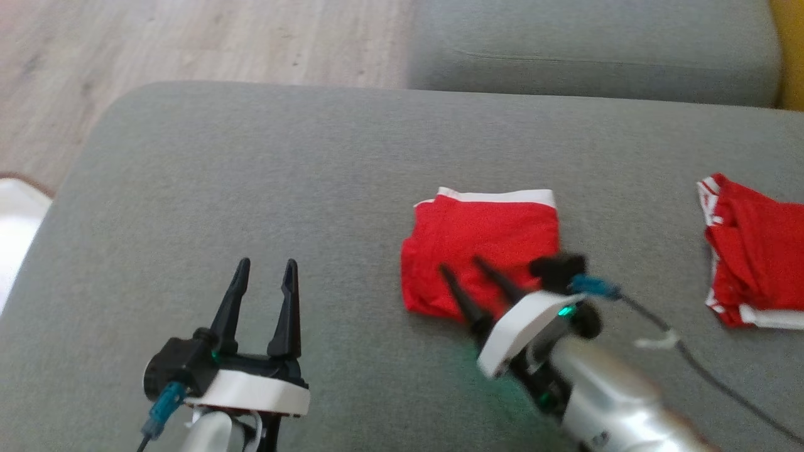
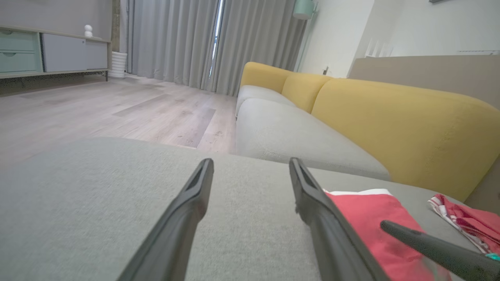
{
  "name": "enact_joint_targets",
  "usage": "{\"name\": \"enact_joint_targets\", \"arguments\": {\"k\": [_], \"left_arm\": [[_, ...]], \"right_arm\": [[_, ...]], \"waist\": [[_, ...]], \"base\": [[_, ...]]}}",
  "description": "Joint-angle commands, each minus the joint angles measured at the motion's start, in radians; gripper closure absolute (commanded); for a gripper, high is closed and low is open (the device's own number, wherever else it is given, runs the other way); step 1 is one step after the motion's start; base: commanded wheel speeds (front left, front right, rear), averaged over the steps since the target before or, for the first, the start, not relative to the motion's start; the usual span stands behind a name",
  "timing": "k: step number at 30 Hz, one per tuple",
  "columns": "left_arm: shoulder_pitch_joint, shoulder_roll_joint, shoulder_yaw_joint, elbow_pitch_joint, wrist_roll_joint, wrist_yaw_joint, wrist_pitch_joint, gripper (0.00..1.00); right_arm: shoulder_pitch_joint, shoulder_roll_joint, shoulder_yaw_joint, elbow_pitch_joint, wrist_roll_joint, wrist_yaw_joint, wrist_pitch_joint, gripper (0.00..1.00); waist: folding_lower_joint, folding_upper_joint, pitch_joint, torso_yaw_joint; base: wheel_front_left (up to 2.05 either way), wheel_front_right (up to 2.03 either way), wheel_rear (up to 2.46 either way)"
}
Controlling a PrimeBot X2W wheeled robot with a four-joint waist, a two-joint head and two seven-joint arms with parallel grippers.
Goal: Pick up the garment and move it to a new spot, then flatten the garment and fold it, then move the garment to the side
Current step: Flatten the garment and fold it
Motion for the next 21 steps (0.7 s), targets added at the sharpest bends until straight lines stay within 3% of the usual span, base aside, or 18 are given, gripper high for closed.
{"name": "enact_joint_targets", "arguments": {"k": [1,4,9,15,21], "left_arm": [[-0.042,0.005,0.044,-0.045,0.006,0.002,-0.008,0.00],[-0.044,0.005,0.047,-0.068,0.008,0.001,-0.008,0.00],[-0.051,0.004,0.035,-0.098,0.008,-0.001,-0.008,0.00],[-0.054,0.004,0.019,-0.114,0.010,-0.004,-0.008,0.00],[-0.043,0.004,0.018,-0.098,0.031,-0.005,-0.008,0.00]], "right_arm": [[-0.049,-0.023,-0.032,-0.030,-0.037,-0.001,-0.036,0.00],[-0.053,-0.073,-0.135,-0.052,-0.132,-0.001,-0.057,0.00],[0.052,-0.112,-0.461,-0.219,-0.364,-0.001,-0.059,0.00],[0.267,-0.039,-0.754,-0.452,-0.643,-0.001,-0.059,0.00],[0.383,0.014,-0.846,-0.567,-0.743,-0.001,-0.059,0.00]], "waist": [[0.0000,0.0000,-0.004,-0.034],[0.0000,0.0000,-0.005,-0.066],[0.0000,0.0000,-0.003,-0.108],[0.0000,0.0000,0.002,-0.137],[0.0000,0.0000,0.006,-0.147]], "base": [[0.00,0.00,0.00],[0.00,0.00,0.00],[0.00,0.00,0.00],[0.00,0.00,0.00],[0.00,0.00,0.00]]}}
